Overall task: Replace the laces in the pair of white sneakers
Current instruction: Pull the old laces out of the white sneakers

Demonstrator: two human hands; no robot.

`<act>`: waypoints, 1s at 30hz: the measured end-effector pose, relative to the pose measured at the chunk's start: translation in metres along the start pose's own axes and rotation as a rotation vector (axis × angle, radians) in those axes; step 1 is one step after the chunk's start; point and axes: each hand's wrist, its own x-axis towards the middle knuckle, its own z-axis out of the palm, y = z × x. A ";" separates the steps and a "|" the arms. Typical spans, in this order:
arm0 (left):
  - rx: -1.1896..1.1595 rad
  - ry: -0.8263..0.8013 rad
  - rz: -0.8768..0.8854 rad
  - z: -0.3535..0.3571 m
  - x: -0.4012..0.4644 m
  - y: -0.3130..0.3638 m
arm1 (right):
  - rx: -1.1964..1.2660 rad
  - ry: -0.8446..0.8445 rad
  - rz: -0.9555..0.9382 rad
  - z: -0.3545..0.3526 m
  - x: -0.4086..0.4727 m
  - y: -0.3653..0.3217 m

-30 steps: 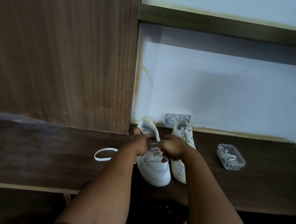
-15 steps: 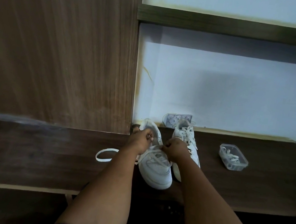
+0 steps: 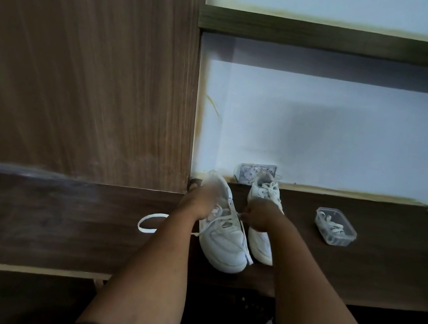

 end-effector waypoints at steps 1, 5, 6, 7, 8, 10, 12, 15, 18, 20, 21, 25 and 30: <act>-0.025 -0.012 -0.001 0.000 -0.002 0.002 | 0.033 0.037 -0.072 0.007 -0.001 -0.006; -0.151 -0.156 -0.053 -0.004 -0.008 0.004 | 0.188 0.111 -0.101 0.023 0.002 -0.010; -0.200 -0.194 -0.087 -0.006 -0.011 0.006 | 0.196 0.122 -0.112 0.022 0.003 -0.009; -0.260 -0.226 -0.134 -0.009 -0.015 0.008 | 0.197 0.128 -0.119 0.020 0.003 -0.008; -0.303 -0.258 -0.191 -0.011 -0.016 0.008 | 0.194 0.143 -0.126 0.019 0.004 -0.007; -0.330 -0.317 -0.268 -0.016 -0.018 0.011 | 0.190 0.172 -0.127 0.017 0.003 -0.005; -0.323 -0.351 -0.245 -0.021 -0.019 0.011 | 0.201 0.157 -0.115 0.016 0.001 -0.002; -0.273 -0.348 -0.172 -0.022 -0.020 0.011 | 0.215 0.119 -0.111 0.016 0.000 -0.002; -0.149 -0.294 -0.093 -0.013 -0.018 0.007 | 0.255 0.119 -0.099 0.016 0.000 -0.002; -0.013 -0.264 -0.051 -0.006 -0.020 0.007 | 0.271 0.112 -0.082 0.016 -0.001 -0.003; 0.052 -0.251 -0.039 -0.004 -0.021 0.010 | 0.286 0.104 -0.067 0.015 -0.001 -0.003; -0.212 -0.235 -0.195 -0.014 -0.029 0.033 | 0.428 0.080 0.032 0.012 0.005 0.001; -1.169 0.145 -0.564 -0.044 -0.022 0.029 | 0.447 0.160 0.161 0.001 0.006 0.016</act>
